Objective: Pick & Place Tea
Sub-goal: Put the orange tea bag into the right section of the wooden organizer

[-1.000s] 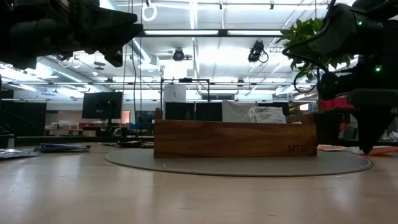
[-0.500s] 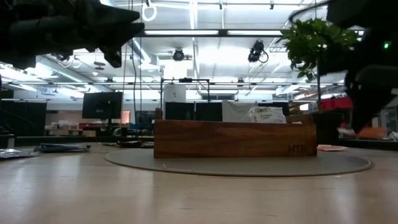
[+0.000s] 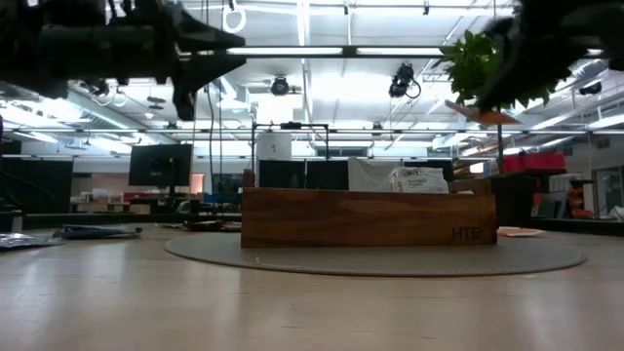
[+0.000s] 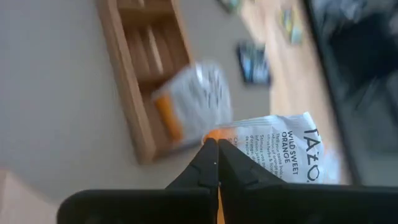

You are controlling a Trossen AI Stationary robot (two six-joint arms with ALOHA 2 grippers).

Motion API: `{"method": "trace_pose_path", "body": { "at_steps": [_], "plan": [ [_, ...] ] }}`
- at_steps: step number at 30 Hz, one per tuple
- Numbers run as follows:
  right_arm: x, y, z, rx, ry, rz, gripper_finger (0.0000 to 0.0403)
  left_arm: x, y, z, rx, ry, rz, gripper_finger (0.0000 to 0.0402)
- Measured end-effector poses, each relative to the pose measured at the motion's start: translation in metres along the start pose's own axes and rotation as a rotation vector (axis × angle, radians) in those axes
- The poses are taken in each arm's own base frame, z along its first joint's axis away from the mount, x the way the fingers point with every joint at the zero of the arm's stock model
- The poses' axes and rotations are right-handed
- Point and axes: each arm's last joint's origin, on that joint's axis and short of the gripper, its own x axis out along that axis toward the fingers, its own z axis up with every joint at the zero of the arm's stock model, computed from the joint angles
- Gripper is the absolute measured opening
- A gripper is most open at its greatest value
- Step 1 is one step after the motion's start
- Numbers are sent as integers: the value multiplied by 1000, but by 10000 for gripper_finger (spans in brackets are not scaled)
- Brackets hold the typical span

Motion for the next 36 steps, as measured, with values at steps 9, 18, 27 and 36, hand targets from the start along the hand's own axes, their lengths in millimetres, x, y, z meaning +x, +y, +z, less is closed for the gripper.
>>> {"method": "trace_pose_path", "body": {
  "at_steps": [9, 18, 27, 36],
  "plan": [
    [26, 9, 36, -295, -65, -204, 0, 32, -17, 8, 82, 79, 19, 117],
    [54, 17, 60, -435, -78, -340, 0, 41, -18, 12, 106, 75, 37, 117],
    [56, 14, 89, -502, -226, -388, 0, 53, -19, 7, 123, 108, 50, 117],
    [61, 7, 91, -484, -244, -354, 0, 65, -22, 11, 129, 104, 25, 119]
  ]
}}
